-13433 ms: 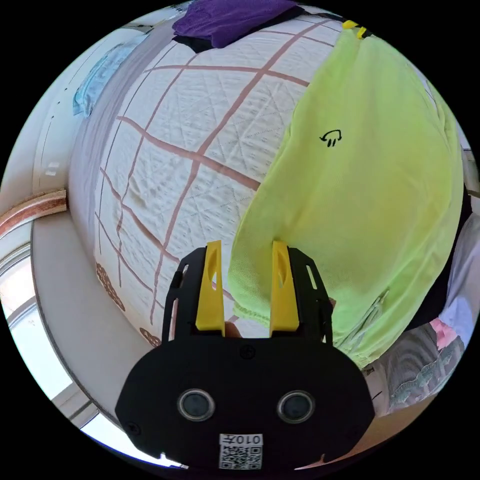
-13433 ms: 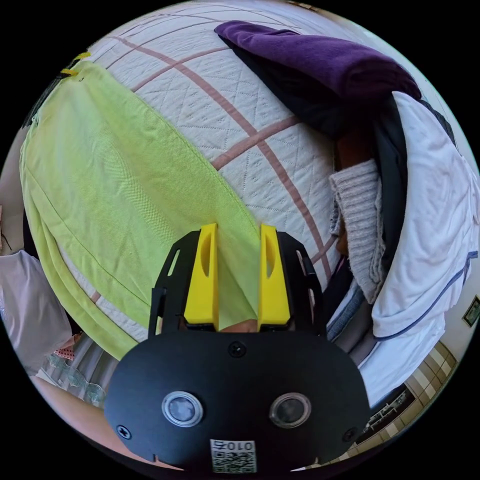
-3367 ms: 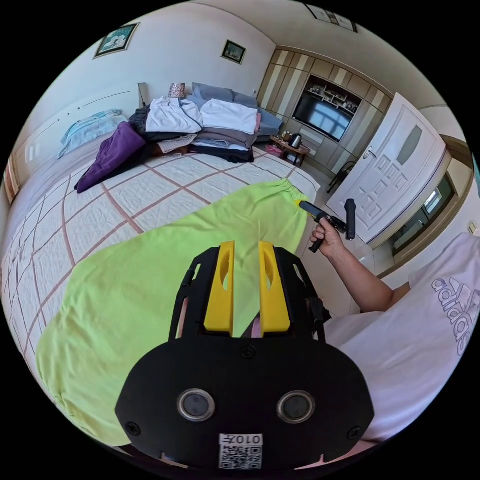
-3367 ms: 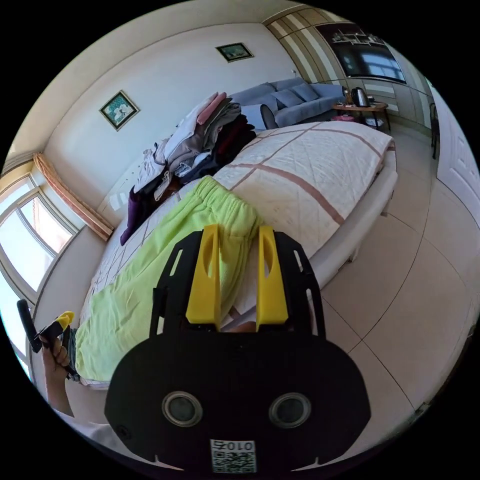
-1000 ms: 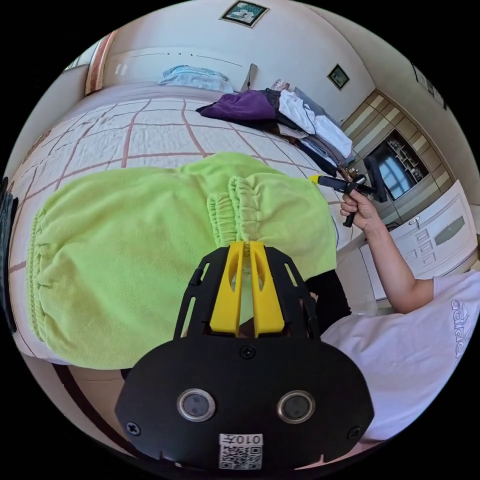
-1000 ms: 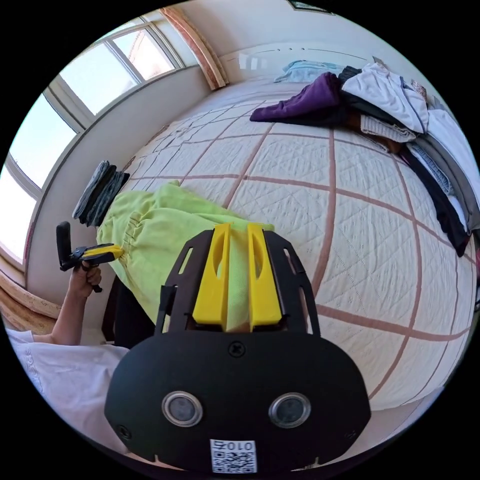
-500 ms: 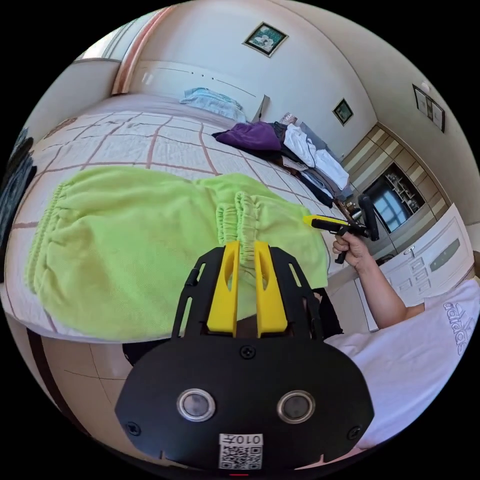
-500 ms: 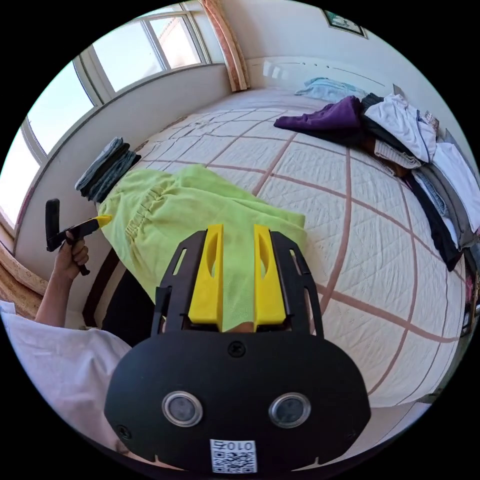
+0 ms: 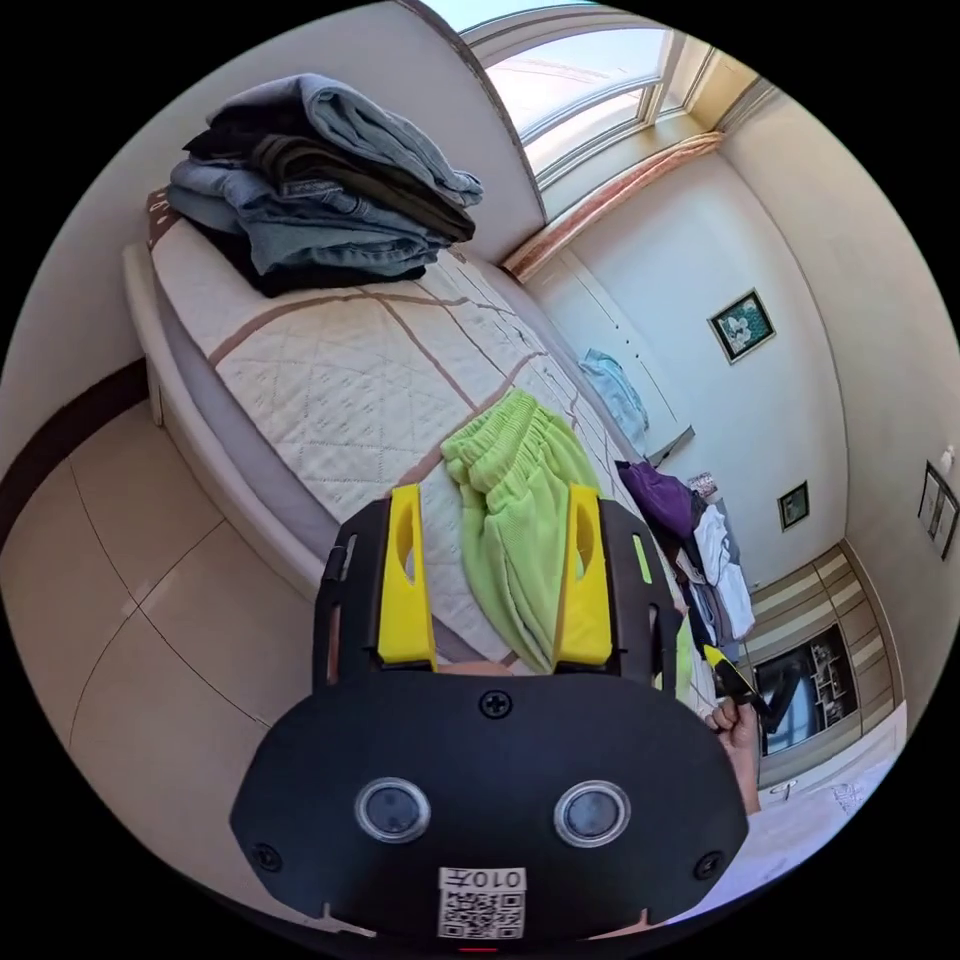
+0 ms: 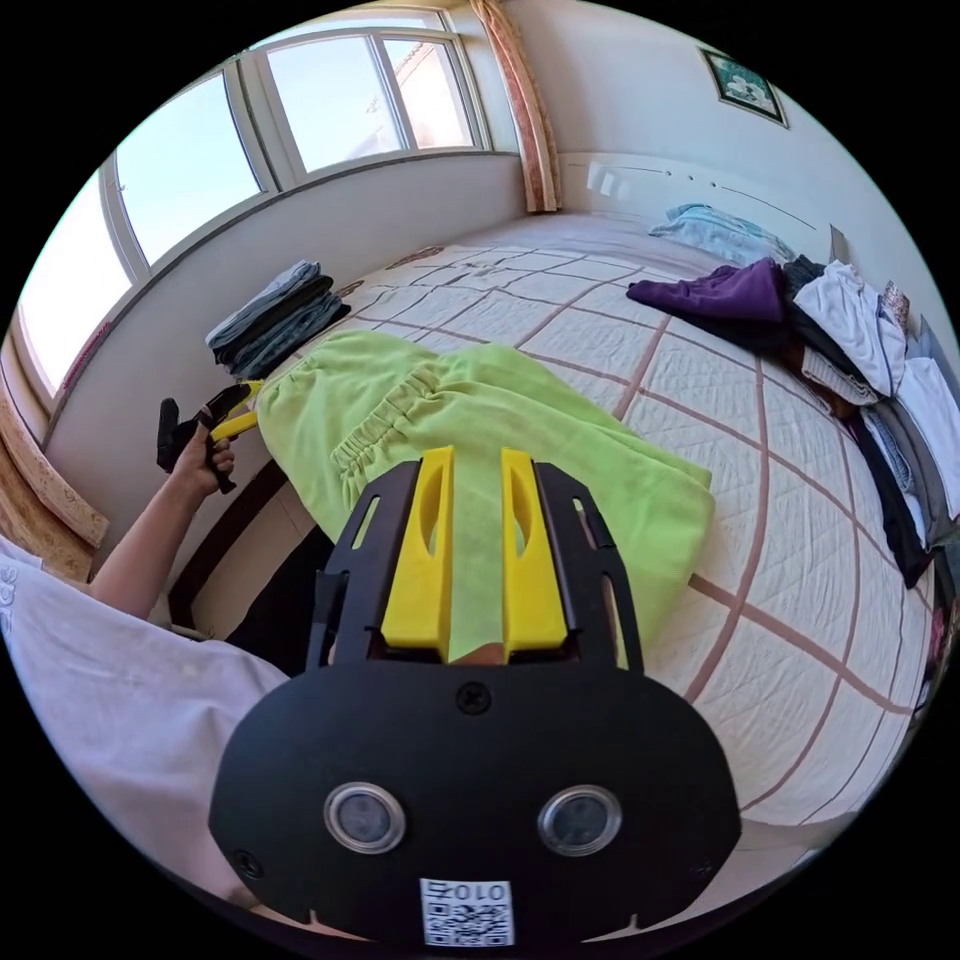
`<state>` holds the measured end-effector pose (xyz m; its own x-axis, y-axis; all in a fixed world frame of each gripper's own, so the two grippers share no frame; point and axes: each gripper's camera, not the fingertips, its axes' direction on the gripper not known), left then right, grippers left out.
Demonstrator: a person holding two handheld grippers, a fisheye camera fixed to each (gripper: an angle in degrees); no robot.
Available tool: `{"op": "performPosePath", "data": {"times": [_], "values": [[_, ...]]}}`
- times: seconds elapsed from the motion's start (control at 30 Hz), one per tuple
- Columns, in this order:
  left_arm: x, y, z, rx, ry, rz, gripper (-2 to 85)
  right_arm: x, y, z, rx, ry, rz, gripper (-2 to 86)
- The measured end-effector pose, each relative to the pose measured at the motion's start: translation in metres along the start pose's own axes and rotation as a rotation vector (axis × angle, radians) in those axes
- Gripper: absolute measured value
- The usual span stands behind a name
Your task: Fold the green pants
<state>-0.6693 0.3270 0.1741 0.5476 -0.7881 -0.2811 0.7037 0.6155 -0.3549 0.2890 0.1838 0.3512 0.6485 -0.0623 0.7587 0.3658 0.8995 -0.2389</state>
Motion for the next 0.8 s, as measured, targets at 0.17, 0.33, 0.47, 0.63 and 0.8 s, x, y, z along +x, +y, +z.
{"op": "performPosePath", "data": {"times": [0.17,0.33,0.47,0.63,0.8], "values": [[0.042,0.010,0.032,-0.069,-0.155,0.127,18.8,0.004,0.006,-0.002,-0.018,0.001,0.017,8.0],[0.056,0.040,0.024,-0.048,-0.133,0.091,15.3,0.013,0.012,0.002,-0.052,0.010,0.032,7.8],[0.046,0.042,0.008,-0.020,0.115,0.024,9.9,0.024,0.019,0.005,-0.063,-0.008,0.053,7.4],[0.077,0.049,0.003,-0.042,0.121,0.033,5.6,0.040,0.024,0.010,-0.089,-0.005,0.095,7.4],[0.224,0.056,-0.012,-0.018,-0.022,0.549,4.0,0.068,0.033,0.017,-0.121,-0.041,0.180,7.4]]}}
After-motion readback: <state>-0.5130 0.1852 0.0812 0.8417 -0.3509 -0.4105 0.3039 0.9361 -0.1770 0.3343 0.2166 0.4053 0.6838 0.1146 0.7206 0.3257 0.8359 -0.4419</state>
